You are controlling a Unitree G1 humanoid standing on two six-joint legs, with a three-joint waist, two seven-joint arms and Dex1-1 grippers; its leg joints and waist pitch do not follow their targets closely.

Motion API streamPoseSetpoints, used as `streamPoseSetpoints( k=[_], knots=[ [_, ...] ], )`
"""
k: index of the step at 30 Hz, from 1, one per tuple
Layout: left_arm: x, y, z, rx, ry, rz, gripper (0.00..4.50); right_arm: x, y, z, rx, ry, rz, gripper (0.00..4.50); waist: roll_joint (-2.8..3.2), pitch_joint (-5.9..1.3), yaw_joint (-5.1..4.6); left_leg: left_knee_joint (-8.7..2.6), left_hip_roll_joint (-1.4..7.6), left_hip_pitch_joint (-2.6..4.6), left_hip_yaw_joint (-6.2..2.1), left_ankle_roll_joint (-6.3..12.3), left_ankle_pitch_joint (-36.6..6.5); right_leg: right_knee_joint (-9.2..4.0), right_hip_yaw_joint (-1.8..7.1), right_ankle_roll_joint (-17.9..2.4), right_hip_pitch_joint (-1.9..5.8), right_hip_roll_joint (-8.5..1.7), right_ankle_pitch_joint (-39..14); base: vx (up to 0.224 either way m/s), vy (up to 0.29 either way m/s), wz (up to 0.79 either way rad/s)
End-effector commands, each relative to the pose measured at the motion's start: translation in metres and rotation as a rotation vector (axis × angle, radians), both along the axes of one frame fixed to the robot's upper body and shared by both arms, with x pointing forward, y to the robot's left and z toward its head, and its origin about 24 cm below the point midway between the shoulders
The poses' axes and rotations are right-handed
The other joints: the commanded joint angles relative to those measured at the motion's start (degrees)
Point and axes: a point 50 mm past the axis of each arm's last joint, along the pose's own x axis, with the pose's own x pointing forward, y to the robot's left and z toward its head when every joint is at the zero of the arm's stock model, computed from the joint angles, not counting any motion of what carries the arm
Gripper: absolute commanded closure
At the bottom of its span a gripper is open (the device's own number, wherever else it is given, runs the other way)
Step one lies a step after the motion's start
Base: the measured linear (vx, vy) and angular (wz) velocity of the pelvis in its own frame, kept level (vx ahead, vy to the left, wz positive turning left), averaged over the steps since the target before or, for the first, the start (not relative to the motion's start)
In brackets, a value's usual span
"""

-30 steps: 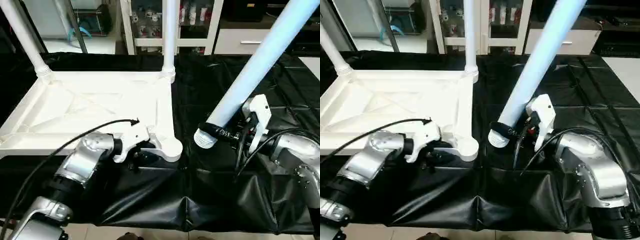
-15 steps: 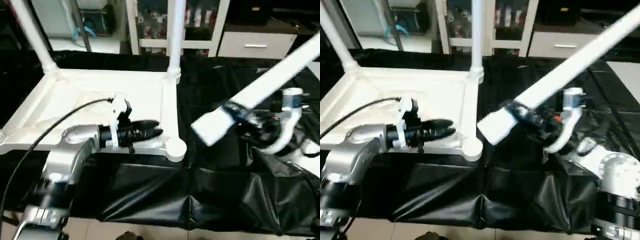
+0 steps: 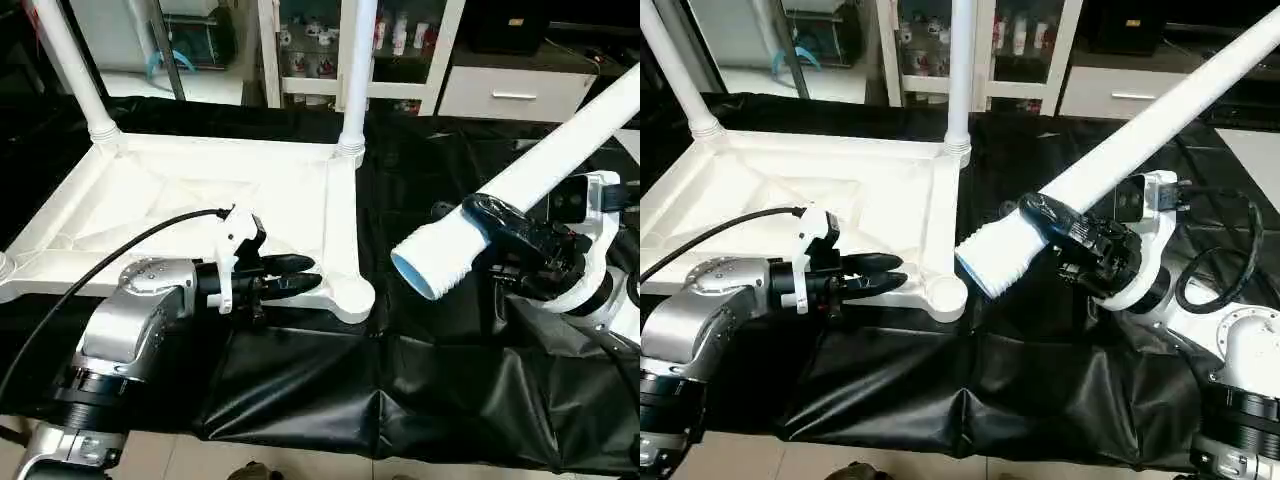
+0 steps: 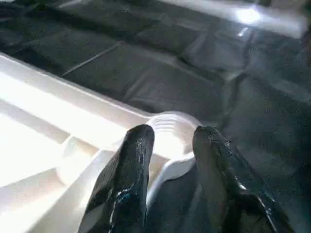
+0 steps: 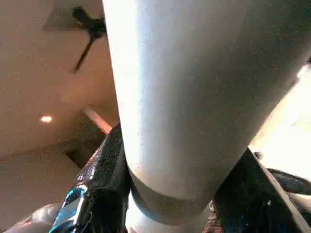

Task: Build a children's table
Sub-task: Rotate table base

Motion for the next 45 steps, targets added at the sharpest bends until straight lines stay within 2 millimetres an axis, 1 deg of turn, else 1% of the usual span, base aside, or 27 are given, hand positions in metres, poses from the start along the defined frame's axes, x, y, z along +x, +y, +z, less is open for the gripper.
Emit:
streamPoseSetpoints(
  k=[1,2,3,4,5,6,8,9,10,11,13,14,15,21,23,24,26,27,30,32,35,36,38,39,42,43,45],
  knots=[
    [0.009,-0.002,-0.003,0.083,-0.044,0.048,2.54,0.01,0.007,0.0,-0.21,-0.069,-0.133,2.64,-0.46,-3.86,0.09,-4.86,4.81,1.43,-2.12,0.89,0.73,-3.88,1.86,-14.07,1.97,-4.39,0.85,0.0,0.0,0.0],
    [0.009,-0.002,-0.003,0.083,-0.044,0.048,2.48,0.01,0.007,0.0,-0.21,-0.069,-0.133,2.64,-0.61,-3.85,0.03,-4.81,4.83,1.38,-2.07,0.38,0.61,-3.92,1.82,-13.66,1.85,-4.34,0.65,0.0,0.0,0.0],
    [0.013,-0.007,-0.002,0.071,-0.047,0.052,2.48,0.02,0.013,-0.011,-0.432,-0.13,-0.256,2.64,-0.6,-3.91,-0.05,-4.9,4.74,1.48,-2.14,-0.25,0.72,-3.84,1.85,-13.55,2.03,-4.37,0.87,0.0,0.0,0.0],
    [0.013,-0.009,-0.002,0.072,-0.046,0.033,2.42,0.024,0.014,-0.014,-0.484,-0.132,-0.301,2.64,-0.63,-3.88,0.02,-4.84,4.92,1.39,-2.21,-1.03,0.92,-3.86,1.81,-13.03,1.81,-4.4,0.64,0.0,0.0,0.0],
    [0.012,-0.011,-0.002,0.08,-0.051,0.013,2.15,0.028,0.013,-0.018,-0.523,-0.122,-0.335,2.64,-0.69,-3.77,-0.15,-5.09,4.74,1.51,-2.2,-2.11,-0.41,-4.07,1.96,-12.91,1.8,-4.5,-0.71,0.0,0.0,0.0],
    [0.011,-0.012,-0.002,0.09,-0.058,-0.004,2.07,0.031,0.013,-0.02,-0.57,-0.126,-0.365,2.64,-0.54,-3.75,-0.2,-5.09,4.72,1.53,-2.13,-2.16,-1.03,-4.13,2.0,-13.16,1.8,-4.45,-1.13,0.0,0.0,0.0],
    [0.01,-0.018,-0.006,0.12,-0.044,-0.075,2.03,0.034,0.018,-0.021,-0.608,-0.182,-0.405,2.64,-0.64,-3.75,-0.21,-5.14,4.78,1.48,-2.19,-1.81,-1.59,-4.1,2.06,-13.51,1.92,-4.37,-0.53,0.0,0.0,0.0],
    [0.01,-0.018,-0.006,0.12,-0.044,-0.075,1.88,0.034,0.018,-0.021,-0.608,-0.182,-0.405,2.64,-0.51,-3.77,-0.29,-5.14,4.76,1.55,-2.12,-1.44,-1.6,-4.02,2.09,-13.35,1.83,-4.27,0.17,0.0,0.0,0.0],
    [0.008,-0.02,-0.008,0.134,-0.033,-0.116,1.74,0.035,0.022,-0.02,-0.604,-0.205,-0.416,2.64,-0.44,-3.87,-0.31,-5.06,4.79,1.58,-2.14,-0.79,-1.03,-3.79,2.1,-13.81,1.98,-4.25,2.1,0.0,0.0,0.0],
    [0.007,-0.022,-0.011,0.15,-0.027,-0.15,1.65,0.035,0.025,-0.02,-0.63,-0.244,-0.43,2.64,-0.2,-3.9,-0.33,-4.97,4.7,1.5,-2.14,-0.09,0.02,-3.77,2.04,-13.92,1.81,-4.13,3.89,0.0,0.0,0.0],
    [0.006,-0.022,-0.019,0.2,-0.009,-0.199,1.62,0.036,0.031,-0.025,-0.698,-0.313,-0.459,2.64,-0.22,-3.97,-0.46,-4.91,4.69,1.36,-2.21,0.7,0.75,-3.59,2.0,-14.28,2.01,-4.11,5.89,0.0,0.0,0.0],
    [0.006,-0.022,-0.019,0.2,-0.009,-0.199,1.55,0.036,0.031,-0.025,-0.698,-0.313,-0.459,2.64,-0.17,-4.03,-0.47,-4.85,4.67,1.42,-2.15,0.72,0.61,-3.54,1.98,-14.28,1.98,-4.1,6.08,0.0,0.0,0.0],
    [0.008,-0.02,-0.023,0.239,-0.022,-0.196,1.42,0.036,0.033,-0.025,-0.708,-0.332,-0.48,2.64,0.13,-4.0,-0.61,-4.91,4.78,1.49,-2.22,0.9,-0.17,-3.55,2.05,-14.9,2.07,-4.19,6.61,0.0,0.0,0.0],
    [0.024,-0.013,-0.031,0.314,-0.085,-0.075,1.42,0.036,0.041,-0.021,-0.688,-0.383,-0.508,2.64,0.12,-3.99,-0.87,-5.01,4.93,1.65,-2.3,0.73,-2.28,-3.61,2.06,-15.86,2.22,-4.2,6.0,0.0,0.0,0.0],
    [0.026,-0.012,-0.032,0.317,-0.087,-0.066,1.42,0.036,0.042,-0.021,-0.693,-0.389,-0.507,2.64,0.24,-4.1,-0.84,-4.98,5.03,1.66,-2.38,0.58,-1.62,-3.4,2.05,-16.04,2.3,-4.29,7.29,0.0,0.0,0.0],
    [0.027,-0.01,-0.034,0.329,-0.086,-0.058,1.42,0.034,0.044,-0.023,-0.699,-0.401,-0.498,2.64,0.57,-4.12,-0.84,-4.93,4.98,1.68,-2.38,0.58,-1.34,-3.38,2.03,-16.07,2.21,-4.24,7.73,0.0,0.0,0.0],
    [0.028,-0.009,-0.038,0.338,-0.084,-0.061,1.42,0.032,0.047,-0.025,-0.707,-0.409,-0.487,2.64,0.5,-4.12,-1.03,-4.84,4.88,1.61,-2.31,0.94,-1.25,-3.41,2.06,-16.16,2.3,-4.2,9.11,0.0,0.0,0.0],
    [0.028,-0.009,-0.039,0.342,-0.082,-0.064,1.57,0.031,0.048,-0.026,-0.716,-0.415,-0.482,2.64,0.47,-4.16,-1.02,-4.88,4.97,1.57,-2.37,1.15,-1.61,-3.44,2.1,-16.33,2.4,-4.36,9.1,0.0,0.0,0.0],
    [0.029,-0.011,-0.041,0.327,-0.075,-0.081,1.67,0.03,0.049,-0.027,-0.725,-0.42,-0.476,2.64,0.48,-3.99,-1.14,-5.0,4.98,1.54,-2.36,1.11,-2.87,-3.63,2.09,-16.59,2.34,-4.37,7.18,0.0,0.0,0.0],
    [0.028,-0.013,-0.042,0.327,-0.07,-0.113,1.84,0.031,0.051,-0.028,-0.728,-0.425,-0.468,2.64,0.68,-3.84,-1.17,-5.2,5.05,1.7,-2.36,0.34,-5.23,-3.98,2.14,-16.33,2.19,-4.41,3.19,0.0,0.0,0.0],
    [0.027,-0.013,-0.045,0.342,-0.048,-0.155,2.08,0.035,0.057,-0.031,-0.779,-0.451,-0.407,2.64,0.73,-3.77,-1.48,-5.43,5.09,1.67,-2.44,-0.66,-7.0,-4.14,2.2,-15.91,2.19,-4.43,1.07,0.0,0.0,0.0],
    [0.027,-0.013,-0.045,0.342,-0.047,-0.156,2.08,0.035,0.057,-0.031,-0.781,-0.452,-0.405,2.64,0.98,-3.77,-1.5,-5.39,5.03,1.68,-2.51,-0.83,-7.2,-4.14,2.15,-15.96,2.14,-4.43,0.9,0.0,0.0,0.0],
    [0.026,-0.013,-0.046,0.354,-0.043,-0.181,2.39,0.036,0.06,-0.036,-0.825,-0.462,-0.36,2.64,0.95,-3.84,-1.74,-5.39,5.03,1.71,-2.51,-1.0,-6.9,-4.09,2.13,-15.94,2.15,-4.31,1.75,0.0,0.0,0.0],
    [0.026,-0.013,-0.046,0.36,-0.037,-0.192,2.39,0.037,0.062,-0.038,-0.854,-0.478,-0.342,2.64,1.04,-3.82,-1.74,-5.34,5.01,1.64,-2.43,-0.79,-6.64,-4.08,2.22,-16.0,2.17,-4.39,2.33,0.0,0.0,0.0],
    [0.024,-0.013,-0.047,0.366,-0.027,-0.214,2.51,0.039,0.067,-0.041,-0.871,-0.488,-0.329,2.64,1.01,-3.97,-1.72,-5.21,5.03,1.58,-2.42,-0.27,-5.49,-3.91,2.22,-16.51,2.2,-4.47,4.18,0.0,0.0,0.0],
    [0.024,-0.013,-0.048,0.374,-0.02,-0.221,2.72,0.04,0.069,-0.043,-0.875,-0.493,-0.32,2.64,0.88,-3.98,-1.71,-5.21,5.05,1.57,-2.43,-0.01,-5.19,-3.83,2.18,-16.72,2.2,-4.43,4.59,0.0,0.0,0.0],
    [0.023,-0.012,-0.048,0.377,-0.021,-0.225,2.84,0.041,0.071,-0.044,-0.891,-0.505,-0.313,2.64,0.75,-3.96,-1.77,-5.19,5.05,1.58,-2.37,0.27,-5.27,-3.91,2.18,-16.83,2.13,-4.43,4.46,0.0,0.0,0.0]
  ],
)
